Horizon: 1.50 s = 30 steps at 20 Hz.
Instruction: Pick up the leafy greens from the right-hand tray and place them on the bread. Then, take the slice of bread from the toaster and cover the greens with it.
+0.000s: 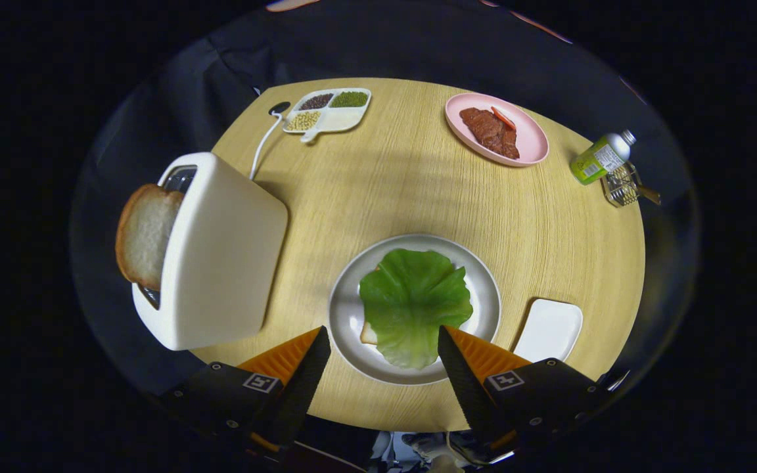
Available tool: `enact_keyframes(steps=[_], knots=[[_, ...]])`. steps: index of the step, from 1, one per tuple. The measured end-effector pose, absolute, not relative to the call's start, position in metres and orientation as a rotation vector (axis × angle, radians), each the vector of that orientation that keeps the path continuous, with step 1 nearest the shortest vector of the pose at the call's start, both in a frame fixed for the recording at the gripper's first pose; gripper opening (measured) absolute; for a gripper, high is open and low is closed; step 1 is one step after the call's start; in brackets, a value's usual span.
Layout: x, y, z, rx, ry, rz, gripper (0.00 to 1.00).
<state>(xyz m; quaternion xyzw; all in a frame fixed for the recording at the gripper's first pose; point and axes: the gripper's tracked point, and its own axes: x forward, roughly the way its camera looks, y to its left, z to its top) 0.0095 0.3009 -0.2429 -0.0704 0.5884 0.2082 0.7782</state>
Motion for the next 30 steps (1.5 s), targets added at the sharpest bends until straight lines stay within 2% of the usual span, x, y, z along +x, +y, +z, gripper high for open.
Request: enact_keyframes(steps=[7, 11, 16, 22, 26, 28, 29, 30], knots=[[0.009, 0.36, -0.147, -0.153, 1.169, 0.526, 0.99], [0.003, 0.399, -0.117, -0.165, 1.139, 0.575, 0.99], [0.002, 0.441, -0.104, -0.15, 1.137, 0.61, 0.99], [-0.003, 0.467, -0.131, -0.128, 1.212, 0.574, 0.96], [0.002, 0.473, -0.146, -0.144, 1.232, 0.538, 0.83], [0.002, 0.475, -0.151, -0.147, 1.246, 0.531, 0.73], [0.001, 0.476, -0.155, -0.15, 1.253, 0.529, 0.63], [0.0, 0.478, -0.158, -0.152, 1.26, 0.53, 0.57]])
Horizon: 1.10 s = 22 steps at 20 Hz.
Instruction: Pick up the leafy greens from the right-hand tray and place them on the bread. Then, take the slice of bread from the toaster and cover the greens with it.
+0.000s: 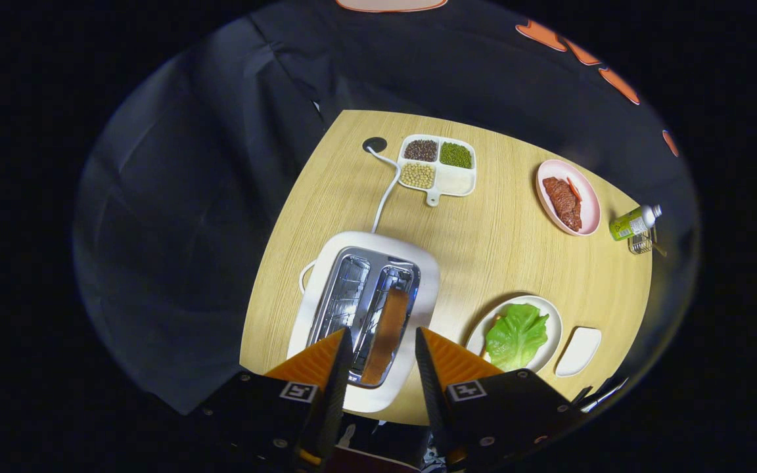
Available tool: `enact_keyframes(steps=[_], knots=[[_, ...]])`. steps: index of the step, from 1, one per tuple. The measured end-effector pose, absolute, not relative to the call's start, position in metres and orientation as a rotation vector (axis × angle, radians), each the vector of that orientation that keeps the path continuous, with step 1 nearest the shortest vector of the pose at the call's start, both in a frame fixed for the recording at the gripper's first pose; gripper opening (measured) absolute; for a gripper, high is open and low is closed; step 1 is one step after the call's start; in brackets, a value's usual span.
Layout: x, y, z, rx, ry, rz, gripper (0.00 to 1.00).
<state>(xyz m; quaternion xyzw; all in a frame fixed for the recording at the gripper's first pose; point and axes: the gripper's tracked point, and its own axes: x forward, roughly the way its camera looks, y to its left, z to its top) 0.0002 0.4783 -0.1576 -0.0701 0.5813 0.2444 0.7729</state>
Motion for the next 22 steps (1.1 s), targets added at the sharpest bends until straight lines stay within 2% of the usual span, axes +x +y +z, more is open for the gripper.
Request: enact_keyframes(steps=[7, 9, 12, 22], knots=[[0.003, 0.483, -0.168, -0.122, 1.291, 0.494, 0.17], [0.005, 0.483, -0.165, -0.13, 1.268, 0.501, 0.1], [0.001, 0.481, -0.16, -0.123, 1.264, 0.512, 0.06], [0.004, 0.461, -0.121, -0.062, 1.217, 0.543, 0.06]])
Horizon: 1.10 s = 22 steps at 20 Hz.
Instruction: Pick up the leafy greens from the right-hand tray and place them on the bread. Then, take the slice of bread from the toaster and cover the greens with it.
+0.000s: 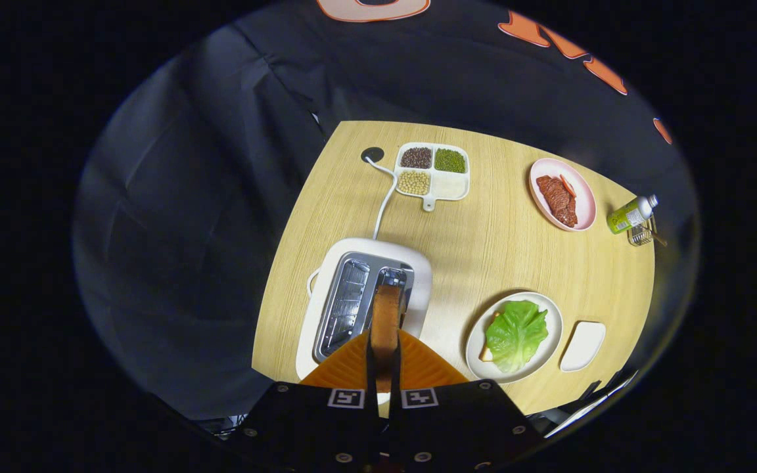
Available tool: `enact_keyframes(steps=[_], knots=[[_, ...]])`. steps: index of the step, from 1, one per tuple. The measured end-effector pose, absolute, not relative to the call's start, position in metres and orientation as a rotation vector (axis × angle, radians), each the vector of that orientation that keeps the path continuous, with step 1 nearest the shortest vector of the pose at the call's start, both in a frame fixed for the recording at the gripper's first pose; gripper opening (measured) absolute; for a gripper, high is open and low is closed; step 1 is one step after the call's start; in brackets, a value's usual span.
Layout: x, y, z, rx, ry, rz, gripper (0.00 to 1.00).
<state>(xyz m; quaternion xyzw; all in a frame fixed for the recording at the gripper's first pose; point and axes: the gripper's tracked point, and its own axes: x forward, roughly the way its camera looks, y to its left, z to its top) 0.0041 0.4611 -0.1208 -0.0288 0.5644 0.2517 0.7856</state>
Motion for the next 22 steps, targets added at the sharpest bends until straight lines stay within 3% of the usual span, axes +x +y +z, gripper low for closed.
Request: enact_keyframes(steps=[13, 22], knots=[[0.006, 0.39, -0.076, 0.007, 1.118, 0.564, 0.06], [0.009, 0.319, -0.108, 0.004, 1.118, 0.561, 0.06]])
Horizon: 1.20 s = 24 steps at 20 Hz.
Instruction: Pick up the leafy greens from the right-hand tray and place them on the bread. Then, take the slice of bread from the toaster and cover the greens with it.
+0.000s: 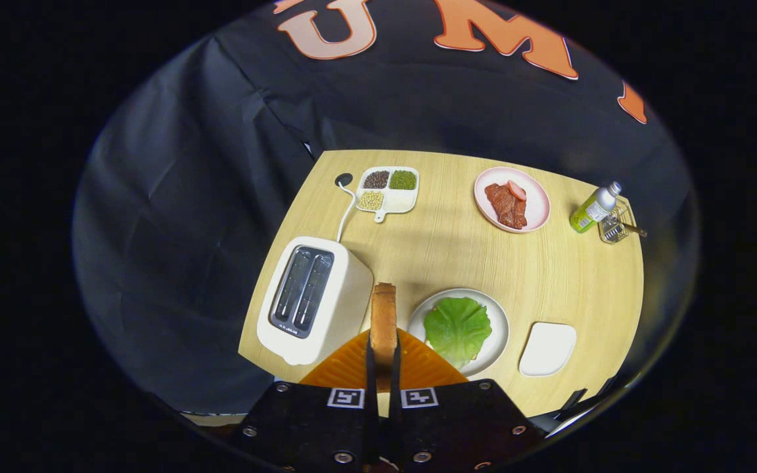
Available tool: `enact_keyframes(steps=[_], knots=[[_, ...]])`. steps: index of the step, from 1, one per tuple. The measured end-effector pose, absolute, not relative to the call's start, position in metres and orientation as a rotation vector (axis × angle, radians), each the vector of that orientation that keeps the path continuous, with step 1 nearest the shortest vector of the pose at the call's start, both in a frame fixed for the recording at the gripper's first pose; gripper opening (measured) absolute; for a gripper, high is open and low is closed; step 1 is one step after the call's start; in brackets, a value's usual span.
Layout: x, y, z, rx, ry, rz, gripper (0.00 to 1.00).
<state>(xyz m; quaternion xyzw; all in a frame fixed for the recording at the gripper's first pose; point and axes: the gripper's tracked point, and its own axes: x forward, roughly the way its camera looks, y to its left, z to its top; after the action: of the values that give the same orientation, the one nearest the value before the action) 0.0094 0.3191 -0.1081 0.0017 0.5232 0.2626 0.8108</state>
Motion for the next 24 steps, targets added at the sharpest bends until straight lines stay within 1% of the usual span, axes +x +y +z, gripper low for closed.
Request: enact_keyframes(steps=[7, 19, 24], knots=[[0.015, 0.286, -0.159, 0.02, 1.181, 0.596, 0.06], [0.025, 0.278, -0.245, 0.111, 1.266, 0.74, 0.06], [0.039, 0.263, -0.271, 0.167, 1.282, 0.752, 0.06]])
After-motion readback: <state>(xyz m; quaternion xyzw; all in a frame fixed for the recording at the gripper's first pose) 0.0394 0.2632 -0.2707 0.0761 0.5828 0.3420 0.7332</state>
